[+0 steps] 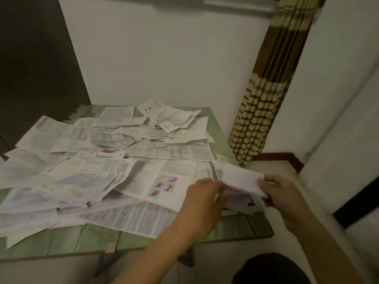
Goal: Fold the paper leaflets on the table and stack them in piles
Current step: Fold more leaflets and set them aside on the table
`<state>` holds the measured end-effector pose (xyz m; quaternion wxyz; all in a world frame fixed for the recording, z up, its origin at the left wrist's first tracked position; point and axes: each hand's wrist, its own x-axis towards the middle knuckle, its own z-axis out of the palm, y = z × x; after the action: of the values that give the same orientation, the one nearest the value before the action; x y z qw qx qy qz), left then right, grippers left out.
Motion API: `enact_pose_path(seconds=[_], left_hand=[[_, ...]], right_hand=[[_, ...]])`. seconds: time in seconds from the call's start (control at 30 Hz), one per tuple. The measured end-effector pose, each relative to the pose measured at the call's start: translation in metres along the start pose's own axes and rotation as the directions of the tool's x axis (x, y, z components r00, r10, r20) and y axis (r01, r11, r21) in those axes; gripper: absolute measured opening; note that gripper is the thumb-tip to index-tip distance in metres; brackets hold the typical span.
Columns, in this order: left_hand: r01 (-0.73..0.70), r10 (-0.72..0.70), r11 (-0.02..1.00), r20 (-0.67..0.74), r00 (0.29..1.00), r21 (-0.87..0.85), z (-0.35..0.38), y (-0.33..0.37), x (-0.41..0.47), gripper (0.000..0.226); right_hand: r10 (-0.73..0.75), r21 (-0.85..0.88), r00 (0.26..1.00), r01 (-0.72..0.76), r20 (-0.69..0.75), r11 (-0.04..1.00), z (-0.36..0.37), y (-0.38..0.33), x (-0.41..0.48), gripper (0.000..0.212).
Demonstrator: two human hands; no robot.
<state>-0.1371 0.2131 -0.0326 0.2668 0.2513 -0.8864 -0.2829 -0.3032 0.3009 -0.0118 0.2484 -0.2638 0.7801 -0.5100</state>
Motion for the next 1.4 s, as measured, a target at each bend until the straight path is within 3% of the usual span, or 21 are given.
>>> enact_pose_path(seconds=[0.07,0.17,0.33,0.43,0.5,0.63,0.8,0.9,1.13,1.23,1.4], left_hand=[[0.010,-0.010,1.000,0.018,1.000,-0.013,0.004,-0.006,-0.007,0.027],[0.042,-0.042,0.999,0.020,0.999,-0.015,0.009,-0.011,-0.016,0.042],[0.141,-0.142,0.990,-0.183,0.973,-0.019,0.010,-0.011,-0.005,0.023],[0.117,-0.111,0.988,-0.073,0.991,0.096,0.021,-0.010,-0.001,0.033],[0.121,-0.117,0.982,-0.037,0.992,0.142,0.030,-0.013,-0.002,0.036],[0.100,-0.082,0.987,-0.145,0.986,0.126,0.039,-0.018,-0.003,0.029],[0.100,-0.082,0.991,-0.182,0.980,0.091,0.046,-0.025,-0.005,0.025],[0.107,-0.097,0.993,-0.157,0.983,0.055,0.044,-0.026,-0.008,0.031],[0.153,-0.169,0.982,-0.163,0.972,-0.108,0.041,-0.024,-0.009,0.065],[0.152,-0.210,0.948,-0.192,0.959,-0.278,0.037,-0.022,-0.011,0.075],[0.084,-0.193,0.877,-0.186,0.963,-0.474,0.031,-0.014,-0.011,0.046]], right_hand=[[0.010,-0.063,1.000,-0.009,0.020,0.998,0.005,0.007,-0.004,0.012],[-0.061,-0.334,0.998,0.060,0.005,0.941,0.014,0.023,-0.006,0.028],[-0.161,-0.531,0.987,0.147,0.020,0.834,0.021,0.028,-0.008,0.031],[-0.198,-0.624,0.980,0.143,-0.018,0.768,0.025,0.028,-0.011,0.032],[-0.193,-0.673,0.980,0.107,-0.053,0.732,0.026,0.031,-0.009,0.044],[-0.026,-0.480,0.998,-0.007,-0.062,0.877,0.026,0.031,-0.004,0.065],[-0.180,-0.343,0.973,0.121,-0.147,0.931,0.031,0.029,-0.007,0.067],[-0.060,-0.113,0.996,0.052,-0.065,0.992,0.031,0.021,-0.008,0.074],[0.109,0.260,0.989,-0.132,0.101,0.957,0.017,0.015,-0.013,0.051],[0.077,0.315,0.979,-0.134,0.189,0.940,0.013,0.012,-0.016,0.041],[-0.111,0.266,0.958,0.038,0.264,0.963,0.022,0.010,-0.020,0.040]])
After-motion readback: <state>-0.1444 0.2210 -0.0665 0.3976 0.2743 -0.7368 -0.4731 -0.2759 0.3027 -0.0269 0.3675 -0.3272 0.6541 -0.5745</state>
